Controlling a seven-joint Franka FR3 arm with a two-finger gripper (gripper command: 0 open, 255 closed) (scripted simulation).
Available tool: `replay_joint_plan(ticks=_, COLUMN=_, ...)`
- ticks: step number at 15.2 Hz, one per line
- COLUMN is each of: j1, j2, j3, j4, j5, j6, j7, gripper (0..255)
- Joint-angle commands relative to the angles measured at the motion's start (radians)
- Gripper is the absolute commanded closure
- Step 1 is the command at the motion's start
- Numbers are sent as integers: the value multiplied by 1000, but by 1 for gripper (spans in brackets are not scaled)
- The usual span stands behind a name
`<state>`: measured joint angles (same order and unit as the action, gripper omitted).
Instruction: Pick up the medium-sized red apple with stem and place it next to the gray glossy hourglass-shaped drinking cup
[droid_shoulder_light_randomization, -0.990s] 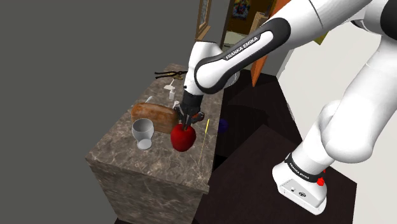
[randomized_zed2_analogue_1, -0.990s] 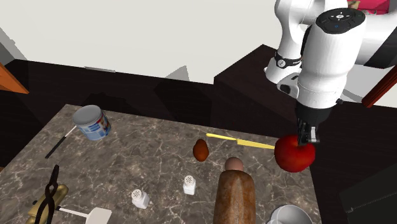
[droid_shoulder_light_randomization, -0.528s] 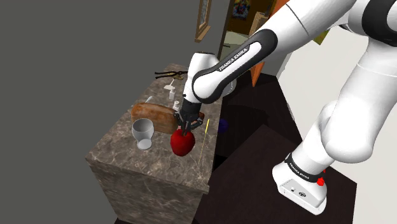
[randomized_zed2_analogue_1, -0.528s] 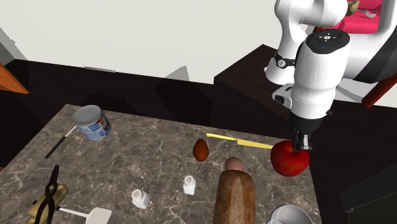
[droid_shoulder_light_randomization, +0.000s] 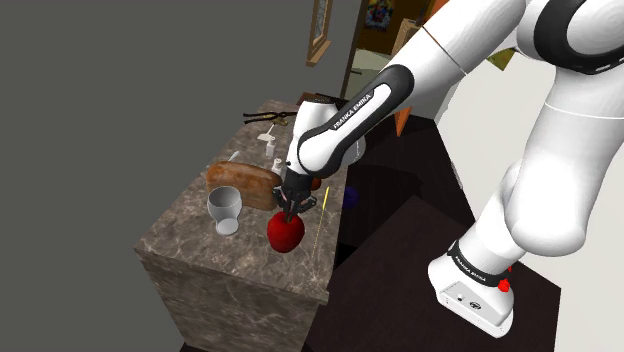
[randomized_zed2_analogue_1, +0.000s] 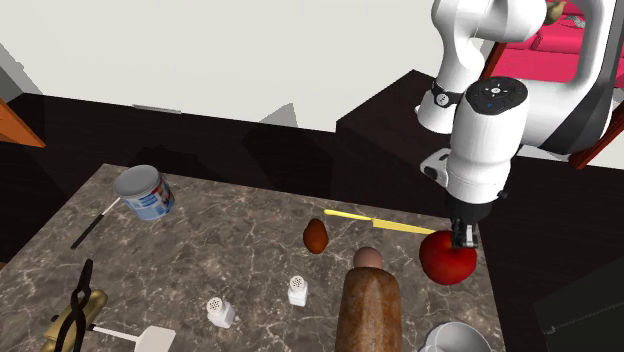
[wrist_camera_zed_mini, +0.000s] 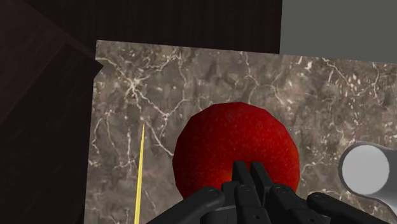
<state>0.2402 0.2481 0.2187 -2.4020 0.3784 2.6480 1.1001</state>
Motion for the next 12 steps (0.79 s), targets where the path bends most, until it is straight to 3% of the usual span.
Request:
replay_joint_plan(ticks=1, j1=1, j2=10, j3=1, j4=0, j5=2, j6=11, j7=-2, gripper=255)
replay_joint_plan(ticks=7, j1=1, j2=10, j3=1, j4=0, j5=2, j6=11, j7=-2, gripper=255)
replay_joint_plan(ticks=8, j1=1, j2=10, j3=1, j4=0, j5=2, j6=11, j7=-2, gripper=0)
replay_joint_plan(ticks=12, j1=1, j2=10, j3=1, j4=0, j5=2, j6=11, j7=-2, gripper=0)
